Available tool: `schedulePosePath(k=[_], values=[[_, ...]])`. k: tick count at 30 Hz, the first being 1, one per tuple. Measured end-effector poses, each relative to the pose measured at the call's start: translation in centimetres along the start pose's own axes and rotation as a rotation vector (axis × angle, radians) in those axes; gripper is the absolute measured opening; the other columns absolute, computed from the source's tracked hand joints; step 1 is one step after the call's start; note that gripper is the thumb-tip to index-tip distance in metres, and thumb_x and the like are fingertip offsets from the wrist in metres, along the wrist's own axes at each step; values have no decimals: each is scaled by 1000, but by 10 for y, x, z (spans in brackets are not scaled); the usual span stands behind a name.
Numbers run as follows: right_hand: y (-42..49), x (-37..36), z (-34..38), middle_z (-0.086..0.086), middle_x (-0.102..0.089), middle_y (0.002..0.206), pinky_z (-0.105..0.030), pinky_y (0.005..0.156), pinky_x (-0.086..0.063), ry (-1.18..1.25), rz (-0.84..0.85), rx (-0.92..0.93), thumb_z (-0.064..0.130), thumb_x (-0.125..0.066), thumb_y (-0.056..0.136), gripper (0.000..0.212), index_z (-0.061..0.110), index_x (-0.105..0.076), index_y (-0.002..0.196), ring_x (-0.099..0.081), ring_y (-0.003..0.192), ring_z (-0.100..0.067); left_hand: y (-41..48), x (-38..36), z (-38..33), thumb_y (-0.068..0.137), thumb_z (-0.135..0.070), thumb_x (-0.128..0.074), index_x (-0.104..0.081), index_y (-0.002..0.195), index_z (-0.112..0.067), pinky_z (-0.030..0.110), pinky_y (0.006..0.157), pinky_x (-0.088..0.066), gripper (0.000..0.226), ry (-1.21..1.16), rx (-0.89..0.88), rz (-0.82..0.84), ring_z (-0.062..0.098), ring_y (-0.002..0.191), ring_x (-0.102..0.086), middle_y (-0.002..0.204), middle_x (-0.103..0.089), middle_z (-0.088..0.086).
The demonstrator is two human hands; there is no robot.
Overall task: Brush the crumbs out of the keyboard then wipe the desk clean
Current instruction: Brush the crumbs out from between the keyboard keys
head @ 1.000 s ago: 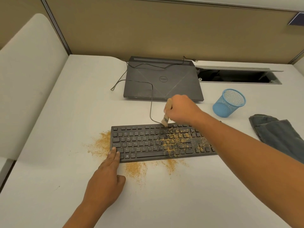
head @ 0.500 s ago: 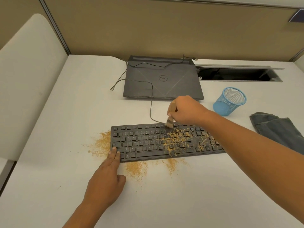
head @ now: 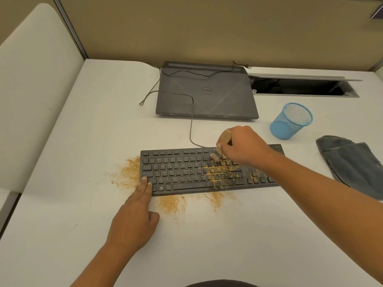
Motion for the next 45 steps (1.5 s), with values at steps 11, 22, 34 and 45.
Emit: schedulePosePath(k=[11,22,34,45], values=[[-13,-23,-2,1,-72,86,-32,62,-53,-15,115,-3,16,-57,89,26,11,-73,70,-64,72,-13,0,0,0,93,-22,-48,-13,157,-20,26,106,-38,72,-6,-9,-15,6,149,-14,153,14,-19],[-24,-15,4,13,-63,70,-18,50,-39,77,3,-59,14,-56,90,24,17,-74,75,-60,62,-8,-1,-1,0,93,-23,-48,-12,157,-21,26,104,-40,72,-6,-18,-18,7,148,-16,154,15,-19],[-10,-13,59,1,-65,81,-27,63,-42,-230,97,143,27,-57,92,14,20,-69,89,-59,77,-20,-1,-1,1,93,-22,-46,-11,157,-21,27,104,-42,73,5,-13,-15,7,149,-15,155,14,-17],[4,-19,81,-1,-68,84,-30,66,-50,-88,68,115,26,-58,94,16,15,-71,94,-61,78,-18,-1,-2,2,93,-21,-45,-11,157,-22,26,107,-38,73,-28,-4,-22,5,148,-14,155,13,-18]])
Point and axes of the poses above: each hand's wrist, its own y-axis towards the middle knuckle, its own x-axis out of the back of the hand, z = x × y, the point moved 10 cm from there along y, towards the middle knuckle
